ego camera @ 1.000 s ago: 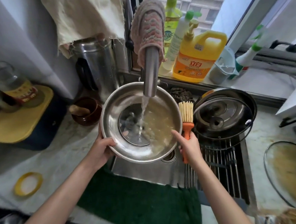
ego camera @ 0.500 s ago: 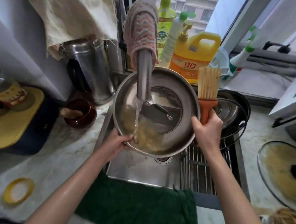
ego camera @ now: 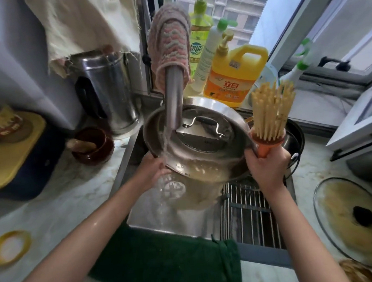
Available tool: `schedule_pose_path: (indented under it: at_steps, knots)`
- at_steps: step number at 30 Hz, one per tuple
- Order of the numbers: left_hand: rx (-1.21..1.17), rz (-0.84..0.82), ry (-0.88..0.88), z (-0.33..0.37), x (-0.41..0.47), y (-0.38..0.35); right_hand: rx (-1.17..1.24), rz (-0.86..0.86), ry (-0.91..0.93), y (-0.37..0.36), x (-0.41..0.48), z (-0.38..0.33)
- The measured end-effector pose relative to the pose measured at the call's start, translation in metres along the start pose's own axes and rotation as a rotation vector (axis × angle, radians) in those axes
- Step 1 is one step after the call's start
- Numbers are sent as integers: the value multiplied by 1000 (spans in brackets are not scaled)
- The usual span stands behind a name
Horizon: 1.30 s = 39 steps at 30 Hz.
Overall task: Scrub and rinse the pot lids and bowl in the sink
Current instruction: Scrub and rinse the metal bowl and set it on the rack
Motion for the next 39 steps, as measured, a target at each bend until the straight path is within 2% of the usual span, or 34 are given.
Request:
schedule_pose_path:
  at_steps: [4, 9, 12, 15, 18, 21, 23, 26, 29, 31, 33, 37, 39]
  knots:
    - [70, 87, -106, 21, 3, 16, 52, 17, -61, -7, -2, 15]
    - [219, 75, -191, 39, 1, 33, 0, -20, -217, -28, -3, 32]
    - [199, 105, -157, 37, -5, 43, -54, -91, -262, -41, -5, 35]
    - [201, 58, -101, 26, -13, 52, -12, -170, -300, -53, -2, 30]
    - [113, 44, 3, 7, -21, 66, 11, -323, -375, -72, -2, 31]
    - [50, 85, 96, -8, -36, 72, -127, -469, -399, -86, -5, 31]
    - [67, 89, 146, -18, -49, 74, -226, -429, -405, -82, -8, 24]
    - [80, 93, 195, -31, -63, 79, -200, -343, -290, -71, -17, 2]
    - [81, 112, 195, -37, -63, 84, -259, -600, -104, -86, -38, -15]
    - [107, 111, 193, -37, -65, 84, -392, -799, 27, -107, -58, -18]
    - [116, 110, 163, -32, -66, 83, -572, -892, 142, -126, -75, -16]
    - [89, 167, 105, -22, -68, 84, -772, -963, 62, -130, -91, -5]
    - [69, 191, 79, -18, -67, 85, -780, -1115, -24, -127, -112, -10]
Point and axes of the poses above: each hand's wrist, its own x-axis towards the middle knuckle, its own y-axis out of the back of the hand, z = x × y, the point moved 7 cm from there along x, towards the middle knuckle, and after that the axes turned 6 degrees about -y, right-handed, at the moved point
